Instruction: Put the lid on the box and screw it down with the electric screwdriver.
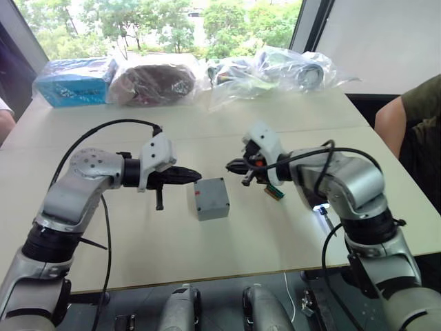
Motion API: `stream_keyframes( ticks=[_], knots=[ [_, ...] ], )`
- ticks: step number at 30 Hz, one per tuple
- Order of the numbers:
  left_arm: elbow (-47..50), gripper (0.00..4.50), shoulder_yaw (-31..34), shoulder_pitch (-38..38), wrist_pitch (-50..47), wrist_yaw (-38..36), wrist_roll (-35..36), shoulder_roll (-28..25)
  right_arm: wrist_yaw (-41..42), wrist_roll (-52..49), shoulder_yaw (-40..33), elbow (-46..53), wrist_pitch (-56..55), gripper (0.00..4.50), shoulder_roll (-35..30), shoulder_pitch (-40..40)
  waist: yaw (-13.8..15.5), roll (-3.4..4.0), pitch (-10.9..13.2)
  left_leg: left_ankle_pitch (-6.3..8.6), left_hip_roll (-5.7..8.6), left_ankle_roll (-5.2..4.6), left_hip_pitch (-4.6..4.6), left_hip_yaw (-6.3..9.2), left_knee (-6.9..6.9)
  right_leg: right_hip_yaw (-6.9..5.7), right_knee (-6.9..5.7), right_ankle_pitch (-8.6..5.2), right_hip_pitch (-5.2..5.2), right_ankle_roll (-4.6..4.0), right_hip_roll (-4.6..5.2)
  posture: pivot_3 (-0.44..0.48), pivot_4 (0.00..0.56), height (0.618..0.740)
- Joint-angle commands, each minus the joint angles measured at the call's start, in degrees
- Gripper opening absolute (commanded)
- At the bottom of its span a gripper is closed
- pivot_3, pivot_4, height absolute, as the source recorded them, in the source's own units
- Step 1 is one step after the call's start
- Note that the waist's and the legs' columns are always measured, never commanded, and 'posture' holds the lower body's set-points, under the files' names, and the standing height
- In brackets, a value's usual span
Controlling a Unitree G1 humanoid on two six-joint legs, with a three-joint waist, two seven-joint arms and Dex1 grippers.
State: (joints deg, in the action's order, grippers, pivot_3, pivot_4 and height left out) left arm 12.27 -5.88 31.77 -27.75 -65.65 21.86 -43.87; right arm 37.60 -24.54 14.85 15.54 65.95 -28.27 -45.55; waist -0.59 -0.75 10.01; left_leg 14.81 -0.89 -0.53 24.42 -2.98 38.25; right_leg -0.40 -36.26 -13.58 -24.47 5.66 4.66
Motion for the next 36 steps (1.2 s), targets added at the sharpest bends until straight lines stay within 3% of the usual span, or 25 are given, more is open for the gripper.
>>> stream_keyframes(
  ticks=[1,12,36],
  knots=[
    [2.89,0.00,1.64,-0.32,0.23,0.82,0.48,-0.69,0.96,0.69,1.00,-0.97,-2.43,0.09,0.64,-1.83,-0.05,0.00,0.00,0.00,-0.01,0.00,0.00,0.01,0.00,0.00,0.00,0.00,0.00,0.00,-0.01,0.000,0.150,0.740],
    [4.21,0.00,1.99,-1.44,-0.60,1.76,1.10,-1.09,2.47,3.18,3.64,-5.87,-5.84,0.09,2.08,-2.87,-0.04,0.00,0.00,0.00,-0.02,0.00,-0.01,0.01,-0.02,-0.01,-0.02,0.00,-0.01,0.01,-0.04,0.000,0.150,0.740],
    [3.96,0.00,2.71,-3.67,0.14,1.43,0.88,-3.18,4.17,4.30,3.27,-3.62,-5.91,0.09,0.50,-2.39,-0.08,0.00,0.00,0.00,-0.03,0.00,-0.01,0.00,-0.02,-0.02,-0.01,0.00,-0.02,0.01,-0.04,0.000,0.150,0.740]
  ],
)
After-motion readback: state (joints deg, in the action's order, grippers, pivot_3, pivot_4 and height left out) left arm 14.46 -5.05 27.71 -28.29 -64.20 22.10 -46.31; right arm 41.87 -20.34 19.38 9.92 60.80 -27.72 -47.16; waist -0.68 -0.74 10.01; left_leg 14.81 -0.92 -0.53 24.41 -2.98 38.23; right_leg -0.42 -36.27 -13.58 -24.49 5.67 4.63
